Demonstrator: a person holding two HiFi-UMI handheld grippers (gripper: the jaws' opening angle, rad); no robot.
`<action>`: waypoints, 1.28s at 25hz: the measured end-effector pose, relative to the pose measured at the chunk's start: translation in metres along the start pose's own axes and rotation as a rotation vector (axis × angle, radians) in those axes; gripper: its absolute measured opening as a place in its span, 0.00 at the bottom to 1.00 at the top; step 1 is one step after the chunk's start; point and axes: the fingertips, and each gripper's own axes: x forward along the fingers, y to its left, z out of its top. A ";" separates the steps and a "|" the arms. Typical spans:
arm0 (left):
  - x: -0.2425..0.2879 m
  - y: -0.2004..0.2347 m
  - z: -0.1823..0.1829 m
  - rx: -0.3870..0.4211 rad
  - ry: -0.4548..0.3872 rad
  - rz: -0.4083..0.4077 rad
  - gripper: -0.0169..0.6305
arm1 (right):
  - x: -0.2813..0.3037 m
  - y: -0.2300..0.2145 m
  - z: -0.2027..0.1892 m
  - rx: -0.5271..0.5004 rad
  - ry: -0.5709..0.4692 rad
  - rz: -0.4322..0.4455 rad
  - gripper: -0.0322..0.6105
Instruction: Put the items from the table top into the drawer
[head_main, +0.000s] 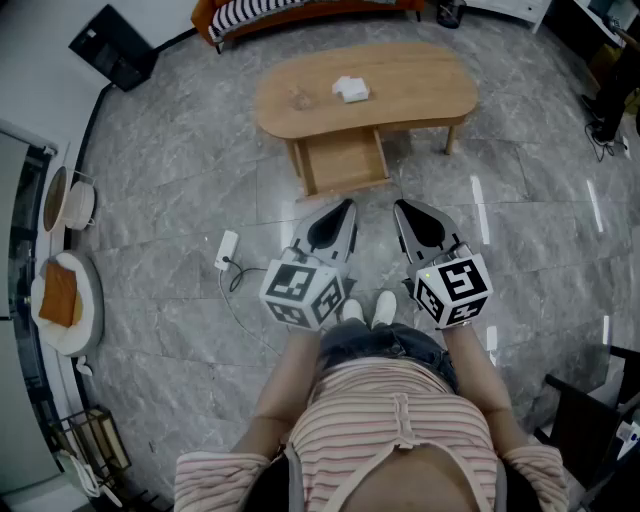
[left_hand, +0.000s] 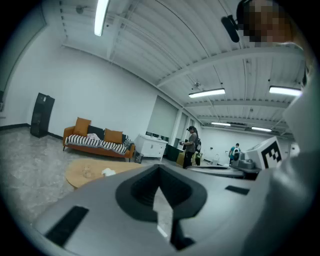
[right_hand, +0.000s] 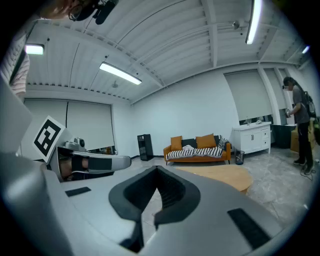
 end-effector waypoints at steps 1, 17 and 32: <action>0.002 0.002 -0.001 -0.010 0.002 0.003 0.05 | 0.002 -0.002 0.000 0.003 0.000 0.002 0.06; 0.028 0.020 -0.019 -0.097 0.035 0.087 0.05 | -0.005 -0.050 -0.012 0.047 0.016 0.007 0.06; 0.057 0.035 0.000 -0.061 0.030 0.106 0.05 | 0.002 -0.090 0.010 0.007 -0.059 -0.020 0.06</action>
